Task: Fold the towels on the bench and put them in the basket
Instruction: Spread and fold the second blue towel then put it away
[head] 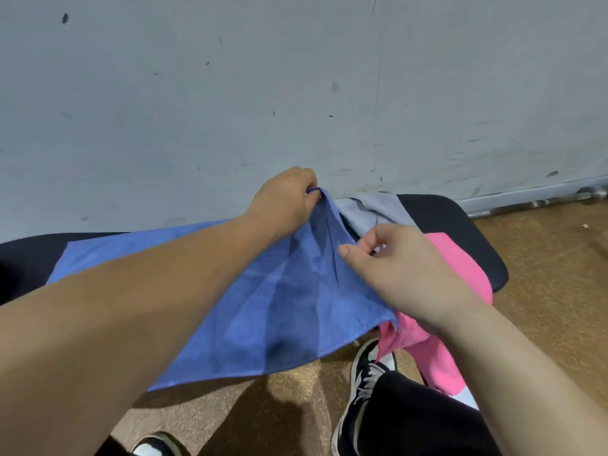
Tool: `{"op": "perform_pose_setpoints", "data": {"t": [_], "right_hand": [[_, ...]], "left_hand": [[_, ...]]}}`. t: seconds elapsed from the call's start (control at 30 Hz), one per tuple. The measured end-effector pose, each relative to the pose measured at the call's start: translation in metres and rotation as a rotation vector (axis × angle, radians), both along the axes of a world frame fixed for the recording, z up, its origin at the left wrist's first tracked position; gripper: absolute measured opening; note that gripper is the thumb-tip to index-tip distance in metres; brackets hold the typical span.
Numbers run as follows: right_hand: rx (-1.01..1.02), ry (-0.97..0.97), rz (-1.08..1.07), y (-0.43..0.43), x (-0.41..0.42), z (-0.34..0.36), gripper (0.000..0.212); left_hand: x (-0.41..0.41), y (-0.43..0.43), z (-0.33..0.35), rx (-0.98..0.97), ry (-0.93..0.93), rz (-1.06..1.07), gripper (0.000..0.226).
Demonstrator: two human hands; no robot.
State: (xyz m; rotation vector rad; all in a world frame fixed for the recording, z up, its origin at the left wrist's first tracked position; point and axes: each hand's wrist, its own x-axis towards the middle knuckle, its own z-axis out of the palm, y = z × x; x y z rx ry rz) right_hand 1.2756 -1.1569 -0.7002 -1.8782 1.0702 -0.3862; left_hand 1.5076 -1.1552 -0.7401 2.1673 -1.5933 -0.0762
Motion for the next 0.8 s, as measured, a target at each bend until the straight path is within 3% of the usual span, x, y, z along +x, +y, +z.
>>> {"op": "perform_pose_setpoints", "data": {"t": [0.33,0.47,0.53,0.7,0.8], "right_hand": [[0.13,-0.085,0.362,0.09,0.126,0.005,0.029],[0.18,-0.056,0.454,0.135,0.178,-0.001,0.042],[0.199,-0.018,0.516,0.157,0.204,-0.007,0.046],[0.219,0.009,0.558,0.204,0.257,-0.028,0.044],[0.244,-0.01,0.51,0.221,0.277,-0.035,0.032]], "left_hand": [[0.108,0.155,0.019,-0.032,-0.057,0.123,0.011],[0.152,0.212,0.025,0.144,0.008,0.243,0.047],[0.174,0.236,0.021,0.174,0.1,0.321,0.052],[0.213,0.273,-0.003,-0.01,0.305,0.514,0.015],[0.234,0.285,-0.011,-0.061,0.317,0.551,0.02]]}}
